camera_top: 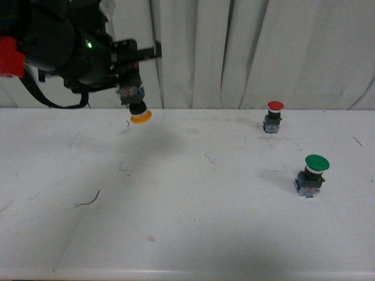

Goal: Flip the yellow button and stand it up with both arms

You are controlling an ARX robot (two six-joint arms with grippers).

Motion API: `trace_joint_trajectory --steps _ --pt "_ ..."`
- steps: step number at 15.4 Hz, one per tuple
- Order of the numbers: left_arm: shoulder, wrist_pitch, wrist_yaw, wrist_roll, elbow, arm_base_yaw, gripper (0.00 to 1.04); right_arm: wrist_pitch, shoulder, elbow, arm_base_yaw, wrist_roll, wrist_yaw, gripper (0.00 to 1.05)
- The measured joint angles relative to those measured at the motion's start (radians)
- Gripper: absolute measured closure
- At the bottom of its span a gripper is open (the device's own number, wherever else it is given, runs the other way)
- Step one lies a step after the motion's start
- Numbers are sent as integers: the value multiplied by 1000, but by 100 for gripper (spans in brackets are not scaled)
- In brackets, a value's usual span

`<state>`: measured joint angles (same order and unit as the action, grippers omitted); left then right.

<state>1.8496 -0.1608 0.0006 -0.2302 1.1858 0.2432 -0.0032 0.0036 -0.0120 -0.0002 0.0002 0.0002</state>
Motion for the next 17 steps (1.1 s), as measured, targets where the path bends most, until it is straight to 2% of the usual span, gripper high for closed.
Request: trace_joint_trajectory --steps 4,8,11,13,14,17 --pt "-311 -156 157 -173 -254 28 74 0 0 0 0 0 0 7" --pt "-420 -438 316 -479 -460 56 74 0 0 0 0 0 0 7" --pt "-347 -738 364 -735 -550 85 74 0 0 0 0 0 0 7" --pt "-272 -948 356 -892 -557 104 74 0 0 0 0 0 0 7" --pt "-232 -1006 343 -973 -548 113 74 0 0 0 0 0 0 7" --pt "-206 -1057 336 -1048 -524 115 74 0 0 0 0 0 0 7"
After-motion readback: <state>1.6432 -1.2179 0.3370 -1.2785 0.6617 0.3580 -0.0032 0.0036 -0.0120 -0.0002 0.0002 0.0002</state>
